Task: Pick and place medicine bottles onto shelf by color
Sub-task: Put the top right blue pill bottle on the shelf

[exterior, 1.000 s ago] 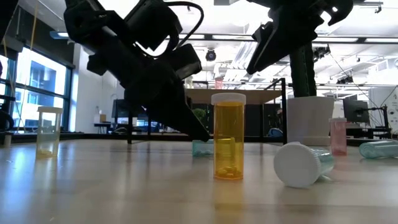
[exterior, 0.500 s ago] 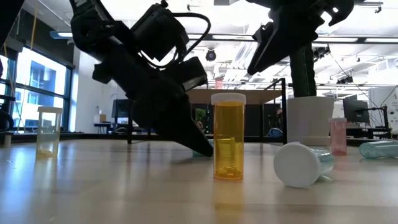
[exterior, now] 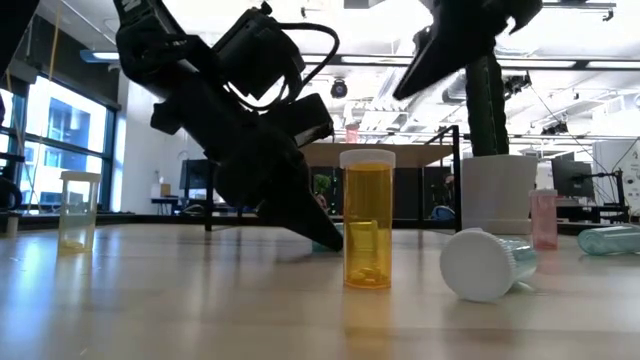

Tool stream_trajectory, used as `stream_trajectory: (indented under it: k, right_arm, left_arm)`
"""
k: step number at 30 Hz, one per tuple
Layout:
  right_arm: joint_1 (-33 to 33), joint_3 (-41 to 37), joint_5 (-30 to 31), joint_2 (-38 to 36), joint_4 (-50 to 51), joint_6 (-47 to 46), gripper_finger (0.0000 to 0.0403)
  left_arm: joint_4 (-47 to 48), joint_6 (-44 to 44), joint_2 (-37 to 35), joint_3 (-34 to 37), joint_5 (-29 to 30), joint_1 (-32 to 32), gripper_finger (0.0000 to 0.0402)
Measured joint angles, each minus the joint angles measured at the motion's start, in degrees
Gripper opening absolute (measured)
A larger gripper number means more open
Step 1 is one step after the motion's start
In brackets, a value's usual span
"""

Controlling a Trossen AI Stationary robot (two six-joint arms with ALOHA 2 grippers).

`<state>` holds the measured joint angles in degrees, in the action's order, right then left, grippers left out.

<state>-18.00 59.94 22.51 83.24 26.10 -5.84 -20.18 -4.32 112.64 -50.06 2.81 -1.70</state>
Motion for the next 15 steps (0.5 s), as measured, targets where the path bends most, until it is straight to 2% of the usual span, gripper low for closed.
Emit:
stream_trajectory:
  k: [8,15]
  right_arm:
    - [1.4,0.0,0.4,-8.1,2.0,-4.7,0.0158]
    - [3.3,0.0,-1.1,-13.0,3.6,-4.2,0.0158]
  left_arm:
    - [-3.7,0.0,0.2,0.1,-1.2,2.3,0.0095]
    - [-14.4,1.6,0.2,0.1,-2.0,5.3,0.0093]
